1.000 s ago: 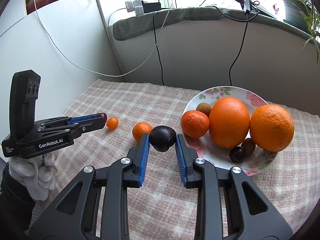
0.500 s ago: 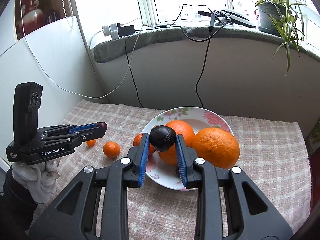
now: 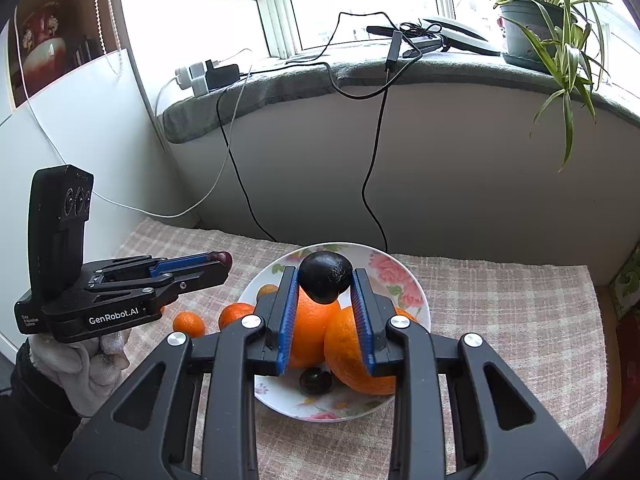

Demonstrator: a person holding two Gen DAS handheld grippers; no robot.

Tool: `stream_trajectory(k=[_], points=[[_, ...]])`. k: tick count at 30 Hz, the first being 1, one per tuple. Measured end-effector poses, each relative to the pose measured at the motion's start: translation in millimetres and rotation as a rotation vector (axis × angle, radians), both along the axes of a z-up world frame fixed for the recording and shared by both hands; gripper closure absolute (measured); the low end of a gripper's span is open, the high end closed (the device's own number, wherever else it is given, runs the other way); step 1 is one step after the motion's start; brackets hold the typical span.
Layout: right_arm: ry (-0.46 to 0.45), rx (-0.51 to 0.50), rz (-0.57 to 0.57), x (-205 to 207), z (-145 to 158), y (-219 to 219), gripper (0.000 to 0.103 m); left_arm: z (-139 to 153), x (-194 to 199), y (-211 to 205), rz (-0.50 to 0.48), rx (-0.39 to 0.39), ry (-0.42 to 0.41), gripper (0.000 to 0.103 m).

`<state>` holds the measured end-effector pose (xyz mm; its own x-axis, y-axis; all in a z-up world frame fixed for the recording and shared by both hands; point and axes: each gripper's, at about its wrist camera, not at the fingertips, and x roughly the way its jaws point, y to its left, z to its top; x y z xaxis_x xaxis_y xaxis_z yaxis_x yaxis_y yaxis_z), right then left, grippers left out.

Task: Organize fruits
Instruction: 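Carry the cherry with the left tool while the right tool carries the plum, release on plate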

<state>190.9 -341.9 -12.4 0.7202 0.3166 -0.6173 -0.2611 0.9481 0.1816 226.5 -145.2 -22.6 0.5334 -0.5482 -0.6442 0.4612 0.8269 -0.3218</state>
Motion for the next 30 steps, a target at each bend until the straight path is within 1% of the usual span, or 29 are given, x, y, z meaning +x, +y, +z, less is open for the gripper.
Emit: stream_trajectory(k=[5, 9, 16, 30], points=[[0.017, -0.007, 0.005, 14.5, -4.6, -1.1, 0.075, -3.9, 11.5, -10.5, -0.009, 0.005, 0.01, 0.081], [0.033, 0.008, 0.004, 24.2, -7.6, -4.7, 0.075, -6.6, 17.3, -13.6, -0.01, 0.012, 0.018, 0.081], [0.052, 0.016, 0.007, 34.1, -11.7, -8.5, 0.075, -9.1, 28.2, -21.5, -0.015, 0.024, 0.024, 0.081], [0.074, 0.019, 0.015, 38.9, -16.3, -7.1, 0.075, -10.5, 34.3, -26.9, -0.029, 0.027, 0.034, 0.081]])
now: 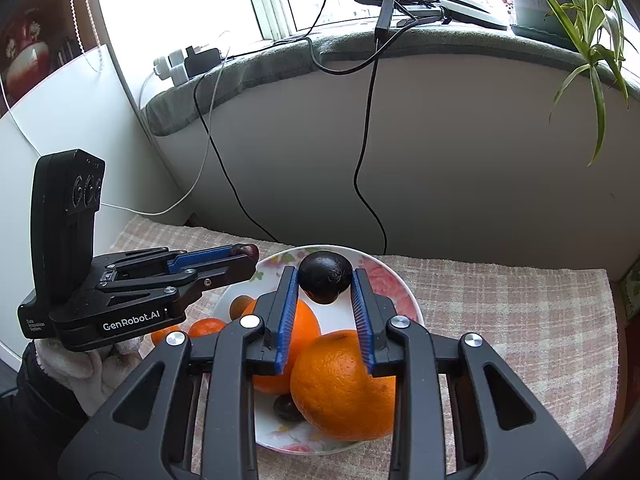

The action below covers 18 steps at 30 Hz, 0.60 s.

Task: Organize fruits
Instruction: 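Carry the cherry with the left tool while the right tool carries the plum, release on plate, then withdraw both open tools from the plate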

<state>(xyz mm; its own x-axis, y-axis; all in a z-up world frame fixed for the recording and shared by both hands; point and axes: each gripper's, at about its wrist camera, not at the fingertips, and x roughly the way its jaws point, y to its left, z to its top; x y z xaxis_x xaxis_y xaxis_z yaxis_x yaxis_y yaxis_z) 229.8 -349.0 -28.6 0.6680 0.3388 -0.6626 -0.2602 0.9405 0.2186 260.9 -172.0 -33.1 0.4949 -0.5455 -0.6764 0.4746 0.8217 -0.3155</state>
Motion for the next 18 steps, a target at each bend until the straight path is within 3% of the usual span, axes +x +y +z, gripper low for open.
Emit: stream_trajectory(k=[8, 10, 11, 12, 17, 18], points=[[0.0, 0.003, -0.008, -0.7, 2.1, -0.8, 0.074, 0.2, -0.8, -0.5, -0.005, 0.002, 0.002, 0.079], [-0.001, 0.001, -0.015, -1.6, 2.6, -1.7, 0.067, 1.4, -1.7, -0.4, -0.007, -0.001, -0.002, 0.075], [-0.006, 0.002, -0.021, -2.5, 3.3, -2.6, 0.055, 2.4, -2.7, -0.9, -0.008, -0.002, -0.005, 0.073], [-0.012, 0.004, -0.027, -3.5, 4.4, -3.5, 0.05, 3.3, -3.5, -1.2, -0.012, -0.002, -0.008, 0.071], [-0.026, 0.008, -0.04, -7.2, 9.7, -6.0, 0.048, 5.5, -4.7, 0.9, -0.003, -0.005, -0.011, 0.061], [-0.028, 0.008, -0.044, -7.7, 10.4, -6.5, 0.042, 5.7, -4.9, 1.3, -0.003, -0.006, -0.011, 0.055]])
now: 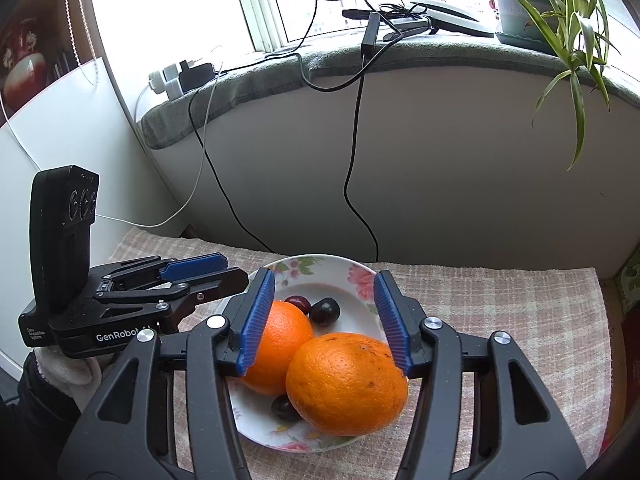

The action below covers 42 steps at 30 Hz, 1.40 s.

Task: Organize fruits
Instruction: 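Withdraw both open tools from the plate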

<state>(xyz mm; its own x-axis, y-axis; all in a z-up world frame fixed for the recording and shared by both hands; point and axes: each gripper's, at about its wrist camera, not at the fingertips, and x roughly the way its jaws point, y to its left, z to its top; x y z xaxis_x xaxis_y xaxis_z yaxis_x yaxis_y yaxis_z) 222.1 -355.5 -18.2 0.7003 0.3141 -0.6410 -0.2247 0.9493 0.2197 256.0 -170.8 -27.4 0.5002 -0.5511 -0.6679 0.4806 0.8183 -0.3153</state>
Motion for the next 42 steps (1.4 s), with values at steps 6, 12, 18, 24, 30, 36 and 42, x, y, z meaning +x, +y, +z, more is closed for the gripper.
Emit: stream_trajectory(k=[6, 12, 18, 24, 30, 36, 42], points=[[-0.024, 0.005, -0.049, -5.2, 4.9, -5.7, 0.017, 3.1, -4.1, 1.4, 0.005, 0.003, -0.01, 0.039], [-0.031, 0.02, -0.069, -9.2, 10.8, -10.5, 0.015, 4.9, -7.1, 0.5, 0.019, 0.022, -0.009, 0.033], [-0.041, 0.013, -0.074, -16.8, 15.2, -9.2, 0.015, 7.9, -15.4, 1.2, 0.029, 0.047, -0.023, 0.029], [-0.046, 0.017, -0.085, -24.6, 18.0, -9.4, 0.015, 15.9, -26.7, 4.0, 0.035, 0.06, -0.05, 0.029], [-0.056, 0.022, -0.095, -34.9, 23.3, -8.8, 0.015, 27.0, -41.2, 8.4, 0.045, 0.068, -0.091, 0.029], [-0.076, 0.015, -0.099, -47.7, 29.9, -4.6, 0.015, 37.3, -57.5, 16.0, 0.057, 0.073, -0.127, 0.029], [-0.082, 0.013, -0.092, -58.6, 32.6, 2.9, 0.015, 44.6, -73.6, 26.8, 0.07, 0.076, -0.152, 0.029]])
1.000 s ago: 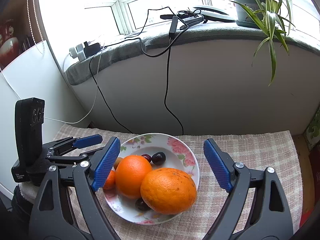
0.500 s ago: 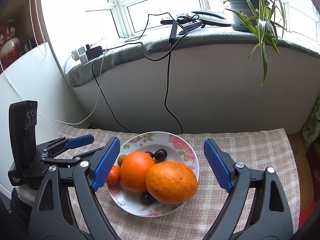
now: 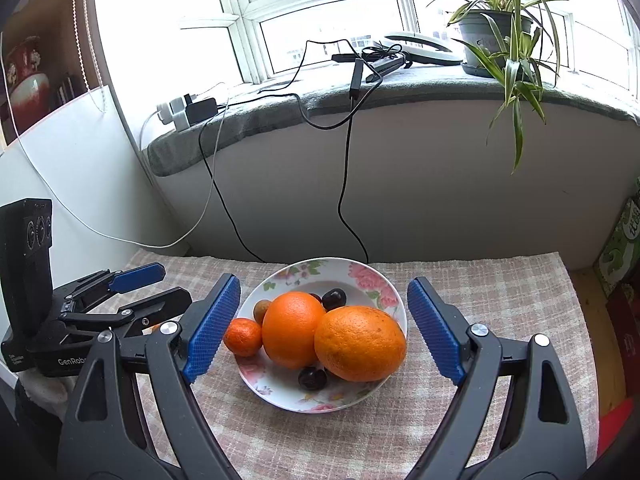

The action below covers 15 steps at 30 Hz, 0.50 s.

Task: Organize fruits
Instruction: 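Withdraw both open tools from the plate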

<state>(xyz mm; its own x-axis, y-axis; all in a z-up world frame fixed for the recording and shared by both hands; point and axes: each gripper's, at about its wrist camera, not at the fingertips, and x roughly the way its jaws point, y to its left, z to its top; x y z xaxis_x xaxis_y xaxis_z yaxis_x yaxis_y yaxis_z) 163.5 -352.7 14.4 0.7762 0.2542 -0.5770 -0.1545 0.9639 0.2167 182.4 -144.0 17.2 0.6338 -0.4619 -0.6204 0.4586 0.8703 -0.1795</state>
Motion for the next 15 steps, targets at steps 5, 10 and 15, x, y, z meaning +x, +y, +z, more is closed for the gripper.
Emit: stream_trajectory(k=[5, 10, 15], points=[[-0.002, -0.001, 0.013, -8.5, -2.0, 8.0, 0.015, 2.9, -9.0, 9.5, 0.013, 0.002, -0.011, 0.029], [-0.005, -0.002, 0.03, -15.3, -3.0, 16.0, 0.015, 4.1, -16.7, 21.3, 0.03, 0.003, -0.02, 0.029], [-0.002, 0.002, 0.057, -21.5, -4.9, 27.0, 0.015, 2.9, -25.1, 33.8, 0.043, 0.007, -0.026, 0.029]])
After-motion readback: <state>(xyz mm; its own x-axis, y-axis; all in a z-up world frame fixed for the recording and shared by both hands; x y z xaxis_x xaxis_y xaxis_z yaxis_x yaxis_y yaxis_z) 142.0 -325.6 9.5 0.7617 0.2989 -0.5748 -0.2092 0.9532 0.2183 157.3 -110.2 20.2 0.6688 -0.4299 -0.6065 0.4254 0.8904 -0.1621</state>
